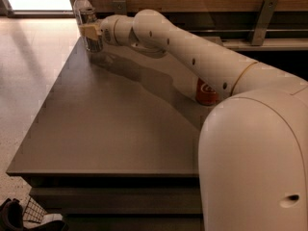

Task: Move redbull can near water bottle

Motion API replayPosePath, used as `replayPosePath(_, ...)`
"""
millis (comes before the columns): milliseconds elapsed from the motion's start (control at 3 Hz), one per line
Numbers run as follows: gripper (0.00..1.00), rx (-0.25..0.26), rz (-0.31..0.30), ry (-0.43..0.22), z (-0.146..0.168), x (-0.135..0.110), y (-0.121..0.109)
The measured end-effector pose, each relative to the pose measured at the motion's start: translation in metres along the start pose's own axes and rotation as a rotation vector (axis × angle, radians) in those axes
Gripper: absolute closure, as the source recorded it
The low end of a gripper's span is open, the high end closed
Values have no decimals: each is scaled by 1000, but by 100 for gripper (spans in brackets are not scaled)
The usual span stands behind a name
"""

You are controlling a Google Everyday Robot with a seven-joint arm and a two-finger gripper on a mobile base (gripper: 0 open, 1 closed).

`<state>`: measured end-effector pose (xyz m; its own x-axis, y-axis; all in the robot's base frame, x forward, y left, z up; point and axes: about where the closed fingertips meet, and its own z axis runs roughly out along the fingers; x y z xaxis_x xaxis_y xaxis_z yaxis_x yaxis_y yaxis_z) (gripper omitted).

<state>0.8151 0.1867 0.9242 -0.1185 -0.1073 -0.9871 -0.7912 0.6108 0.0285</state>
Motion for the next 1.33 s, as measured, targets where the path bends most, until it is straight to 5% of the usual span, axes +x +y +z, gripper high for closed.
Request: replayPosePath(1333,100,131,4,7,12,44,-43)
